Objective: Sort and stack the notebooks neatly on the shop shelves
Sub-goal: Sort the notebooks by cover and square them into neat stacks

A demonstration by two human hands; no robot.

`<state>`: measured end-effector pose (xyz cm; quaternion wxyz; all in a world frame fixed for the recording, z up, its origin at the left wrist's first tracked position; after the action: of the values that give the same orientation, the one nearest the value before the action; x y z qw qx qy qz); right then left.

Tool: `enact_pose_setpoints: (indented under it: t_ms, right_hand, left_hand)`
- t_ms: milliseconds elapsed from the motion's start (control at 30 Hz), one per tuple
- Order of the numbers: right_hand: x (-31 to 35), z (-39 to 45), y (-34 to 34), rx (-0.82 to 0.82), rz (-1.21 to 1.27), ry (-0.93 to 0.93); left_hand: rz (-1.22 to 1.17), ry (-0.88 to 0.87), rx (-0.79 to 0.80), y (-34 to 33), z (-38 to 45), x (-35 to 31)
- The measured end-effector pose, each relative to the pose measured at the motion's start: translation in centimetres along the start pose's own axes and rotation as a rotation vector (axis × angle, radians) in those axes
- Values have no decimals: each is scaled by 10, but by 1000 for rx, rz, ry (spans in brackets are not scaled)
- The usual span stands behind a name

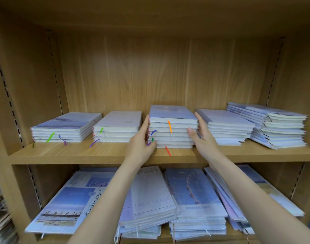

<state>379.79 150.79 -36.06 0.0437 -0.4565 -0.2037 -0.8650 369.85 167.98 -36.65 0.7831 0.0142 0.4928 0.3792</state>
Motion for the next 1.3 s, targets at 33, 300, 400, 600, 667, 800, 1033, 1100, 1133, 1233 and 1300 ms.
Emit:
enact_pose_setpoints:
  t_ms: [33,300,400,600,667,800,1033,1100,1133,1233,1300]
  right_hand:
    - [1,0,0,2,13,0]
    - [-2,-7,1,76,-133,-41]
    - [-5,-6,-2,26,-263,-43]
    - [-6,-6,2,34,-298,-98]
    - [-6,-4,2,35,-323,-106]
    - [-5,7,-4,-2,-395,-94]
    - [-6,32,-18,-53,-534,-235]
    - [-7,36,-18,-64,-549,-254]
    - [-8,36,-17,-67,-547,-255]
    - [-8,33,-14,-55,-465,-212]
    - [-6,29,-16,-37,-313,-146]
  left_hand:
    - [7,9,18,1,0,0]
    - [-20,134,165,10,-8,-3]
    - [7,176,130,12,-6,0]
    - [127,203,-4,14,-1,4]
    - [112,246,-53,15,2,7]
    - [227,218,-109,12,11,11]
    - [430,200,-160,8,34,17]
    - [420,177,-143,6,35,17]
    - [399,168,-137,5,36,18]
    - [331,163,-139,6,35,20]
    - [272,151,-117,7,33,17]
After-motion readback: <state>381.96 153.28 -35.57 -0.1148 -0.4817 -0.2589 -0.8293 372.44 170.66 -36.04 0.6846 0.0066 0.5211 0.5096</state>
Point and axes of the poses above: each hand's wrist, its own z-axis towards the middle knuckle, its own y-axis out of the back of the hand, x = y × z, the point moved 7 cm from there along z, towards the middle knuckle
